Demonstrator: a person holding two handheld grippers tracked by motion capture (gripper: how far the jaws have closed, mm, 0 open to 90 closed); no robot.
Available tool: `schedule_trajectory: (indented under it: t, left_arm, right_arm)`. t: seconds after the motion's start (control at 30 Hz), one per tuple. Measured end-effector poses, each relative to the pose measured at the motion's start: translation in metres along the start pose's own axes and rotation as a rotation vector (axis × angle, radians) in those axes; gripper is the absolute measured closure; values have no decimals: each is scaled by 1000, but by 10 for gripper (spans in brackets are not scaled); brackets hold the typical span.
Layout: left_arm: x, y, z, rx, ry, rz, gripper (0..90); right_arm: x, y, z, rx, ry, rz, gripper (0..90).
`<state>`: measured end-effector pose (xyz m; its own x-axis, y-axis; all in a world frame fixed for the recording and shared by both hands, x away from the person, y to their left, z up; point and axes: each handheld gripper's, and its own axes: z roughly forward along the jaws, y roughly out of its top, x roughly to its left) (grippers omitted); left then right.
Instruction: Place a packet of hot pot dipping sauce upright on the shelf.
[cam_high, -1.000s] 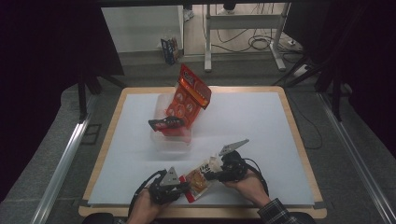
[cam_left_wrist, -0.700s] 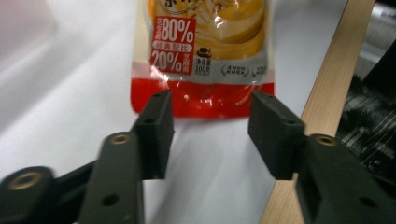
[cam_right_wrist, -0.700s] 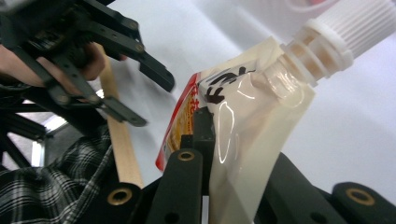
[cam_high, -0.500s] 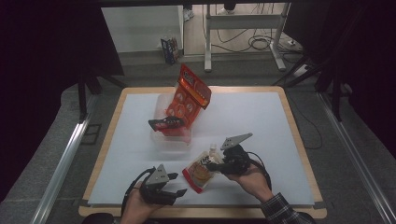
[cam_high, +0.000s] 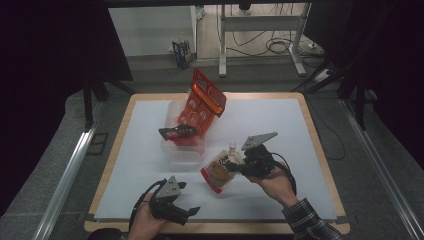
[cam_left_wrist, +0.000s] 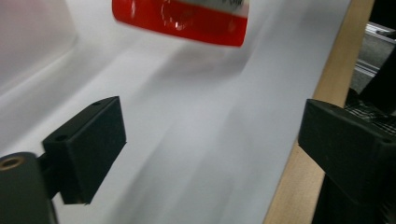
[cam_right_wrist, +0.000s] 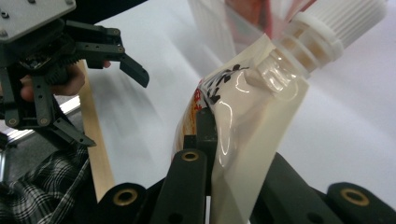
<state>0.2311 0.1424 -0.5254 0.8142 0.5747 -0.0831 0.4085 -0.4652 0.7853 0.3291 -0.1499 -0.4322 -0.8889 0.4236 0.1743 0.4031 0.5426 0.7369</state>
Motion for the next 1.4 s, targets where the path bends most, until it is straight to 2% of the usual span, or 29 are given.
schedule_trajectory:
  t: [0.13, 0.33, 0.63, 0.97, 1.23, 1.4]
  left_arm:
    - [2, -1, -2, -9, 11, -15, 42]
    - [4, -3, -5, 8, 41, -13, 40]
    - [5, -5, -7, 18, 52, -14, 39]
    - [5, -5, -7, 31, 63, -11, 39]
    - [5, -5, -6, 40, 60, -7, 38]
    - [5, -6, -6, 43, 59, -8, 38]
  right_arm:
    - [-4, 5, -4, -20, -17, -12, 867]
    - [-9, 15, -9, -55, -34, -35, 868]
    - [-13, 34, -11, -108, -49, -74, 872]
    - [-15, 54, 3, -102, -91, -140, 876]
    - [-15, 67, 22, -82, -94, -206, 878]
    - [-15, 73, 32, -82, -89, -218, 879]
